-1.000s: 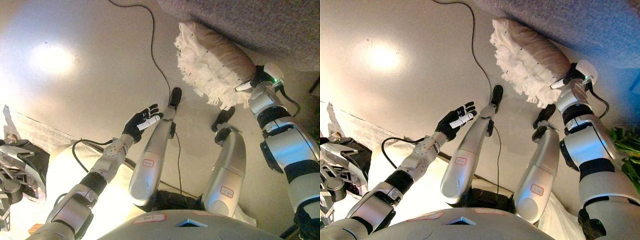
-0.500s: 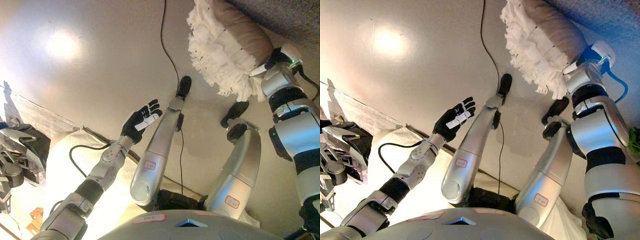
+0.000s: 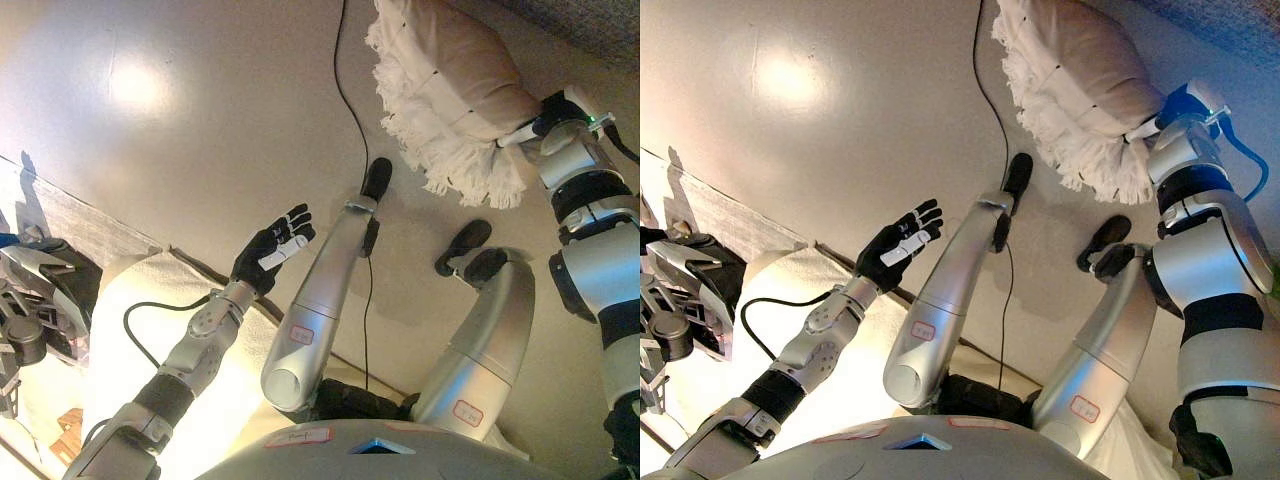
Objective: Pick up the pillow and put it on the sofa.
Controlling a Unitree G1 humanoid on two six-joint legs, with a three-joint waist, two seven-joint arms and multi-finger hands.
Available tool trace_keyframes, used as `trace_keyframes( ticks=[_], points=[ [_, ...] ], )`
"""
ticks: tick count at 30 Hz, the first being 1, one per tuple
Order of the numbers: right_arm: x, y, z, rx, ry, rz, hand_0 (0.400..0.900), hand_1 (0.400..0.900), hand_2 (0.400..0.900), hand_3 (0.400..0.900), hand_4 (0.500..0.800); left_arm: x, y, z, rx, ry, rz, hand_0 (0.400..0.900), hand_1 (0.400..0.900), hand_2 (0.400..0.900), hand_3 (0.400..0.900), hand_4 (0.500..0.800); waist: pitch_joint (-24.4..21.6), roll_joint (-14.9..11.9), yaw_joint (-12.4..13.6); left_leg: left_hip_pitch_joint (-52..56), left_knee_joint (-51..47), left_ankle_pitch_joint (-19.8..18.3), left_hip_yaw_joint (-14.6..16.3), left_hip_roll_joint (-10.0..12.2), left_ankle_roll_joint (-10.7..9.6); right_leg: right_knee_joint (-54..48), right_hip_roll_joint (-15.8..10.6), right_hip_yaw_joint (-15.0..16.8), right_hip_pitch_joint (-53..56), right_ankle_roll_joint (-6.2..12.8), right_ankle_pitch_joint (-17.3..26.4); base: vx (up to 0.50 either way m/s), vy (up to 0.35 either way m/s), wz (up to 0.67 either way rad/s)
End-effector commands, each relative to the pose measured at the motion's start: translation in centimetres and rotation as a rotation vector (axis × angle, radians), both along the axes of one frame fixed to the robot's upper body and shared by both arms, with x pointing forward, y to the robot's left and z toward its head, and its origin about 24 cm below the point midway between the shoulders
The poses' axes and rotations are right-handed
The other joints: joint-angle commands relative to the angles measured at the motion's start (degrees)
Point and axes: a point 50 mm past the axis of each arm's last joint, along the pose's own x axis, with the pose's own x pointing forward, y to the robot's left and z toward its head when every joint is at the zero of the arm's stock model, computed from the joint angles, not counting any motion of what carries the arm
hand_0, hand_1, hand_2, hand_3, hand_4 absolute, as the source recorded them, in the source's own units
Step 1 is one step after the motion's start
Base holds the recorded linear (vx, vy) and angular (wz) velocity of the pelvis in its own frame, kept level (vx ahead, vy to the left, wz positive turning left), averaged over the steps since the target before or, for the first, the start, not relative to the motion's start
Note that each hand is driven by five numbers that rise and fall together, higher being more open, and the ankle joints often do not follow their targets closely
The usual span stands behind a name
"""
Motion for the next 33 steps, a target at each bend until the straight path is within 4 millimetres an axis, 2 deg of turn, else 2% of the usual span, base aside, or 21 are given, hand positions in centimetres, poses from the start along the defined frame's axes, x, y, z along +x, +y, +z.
trace_keyframes(
  ticks=[1,5,9,12,14,17,22,23,29,33],
  points=[
    [-0.1,-1.7,3.4,-0.043,-0.138,-0.003,0.400,0.400,0.400,0.400,0.500,-0.5,0.3,1.7,-0.065,-0.094,0.008,0.900,0.900,0.900,0.900,0.800,1.03,5.58,0.25,4.40,0.13,-7.53,2.74,0.52,3.12,-4.59,1.07,-3.29,4.39,0.07,2.09,0.00,-0.042,-0.04],
    [-0.3,-1.8,2.6,-0.025,-0.142,0.028,0.400,0.400,0.400,0.400,0.500,-0.7,0.5,1.4,-0.045,-0.075,0.015,0.900,0.900,0.900,0.900,0.800,1.03,4.74,0.20,9.31,-3.99,-6.64,2.46,0.97,2.52,-8.83,1.70,-5.03,9.79,0.34,2.77,0.01,-0.052,-0.04],
    [-0.3,-1.4,1.9,-0.042,-0.137,0.109,0.400,0.400,0.400,0.400,0.500,-0.9,1.6,0.5,-0.009,-0.024,0.049,0.900,0.900,0.900,0.900,0.800,1.03,2.77,-0.22,17.29,-11.23,-4.79,1.79,1.58,1.24,-17.05,2.57,-6.95,18.14,1.33,4.76,0.03,-0.056,-0.07],
    [-0.4,-1.2,1.5,-0.067,-0.129,0.173,0.400,0.400,0.400,0.400,0.500,-1.3,2.7,-0.8,0.014,0.051,0.086,0.900,0.900,0.900,0.900,0.800,1.03,0.90,-0.84,23.15,-16.12,-3.39,1.46,2.03,0.50,-22.91,3.12,-8.18,24.57,1.99,6.39,0.04,-0.030,-0.13],
    [-0.6,-0.9,0.9,-0.079,-0.118,0.230,0.400,0.400,0.400,0.400,0.500,-2.0,3.8,-2.5,0.048,0.131,0.126,0.900,0.900,0.900,0.900,0.800,1.03,-1.16,-1.51,28.72,-19.91,-2.48,1.40,2.24,0.04,-28.01,3.64,-9.22,31.00,2.43,7.70,0.05,-0.031,-0.14],
    [-1.0,-0.8,1.2,-0.112,-0.095,0.306,0.400,0.400,0.400,0.400,0.500,-3.1,5.3,-4.8,0.072,0.247,0.173,0.900,0.900,0.900,0.900,0.800,0.99,-3.44,-2.52,35.49,-22.99,-2.14,1.76,2.82,-0.02,-32.10,4.10,-10.19,38.24,2.62,8.40,0.06,0.003,-0.15],
    [-1.9,0.0,0.0,-0.066,-0.069,0.426,0.400,0.400,0.400,0.400,0.500,-4.8,6.9,-7.4,0.137,0.405,0.222,0.900,0.900,0.900,0.900,0.800,-3.33,-7.25,-4.17,43.58,-26.99,-2.42,2.98,4.91,-0.47,-38.45,5.52,-11.52,47.24,3.03,9.56,0.10,-0.033,-0.02],
    [-2.2,0.1,-0.1,-0.048,-0.069,0.451,0.400,0.400,0.400,0.400,0.500,-5.2,7.1,-7.9,0.160,0.436,0.222,0.900,0.900,0.900,0.900,0.800,-4.66,-7.98,-4.58,45.18,-28.88,-0.71,3.44,5.37,-0.30,-41.39,6.01,-12.46,49.34,2.71,11.69,0.10,-0.051,0.04],
    [-3.9,1.4,-0.7,-0.013,-0.044,0.621,0.400,0.400,0.400,0.400,0.500,-8.0,7.5,-10.6,0.266,0.597,0.237,0.900,0.900,0.900,0.900,0.800,-11.44,-11.83,-6.84,55.51,-36.86,-0.82,4.61,6.75,-0.88,-50.66,8.21,-12.12,59.32,4.40,13.64,0.19,-0.042,-0.02],
    [-4.7,2.7,-0.2,0.031,-0.017,0.742,0.400,0.400,0.400,0.400,0.500,-10.6,7.8,-12.2,0.314,0.720,0.244,0.900,0.900,0.900,0.900,0.800,-15.85,-12.99,-7.92,61.43,-41.89,-0.48,4.75,7.26,-1.06,-55.01,9.33,-11.56,64.11,5.21,14.73,0.24,-0.019,-0.06]
  ],
)
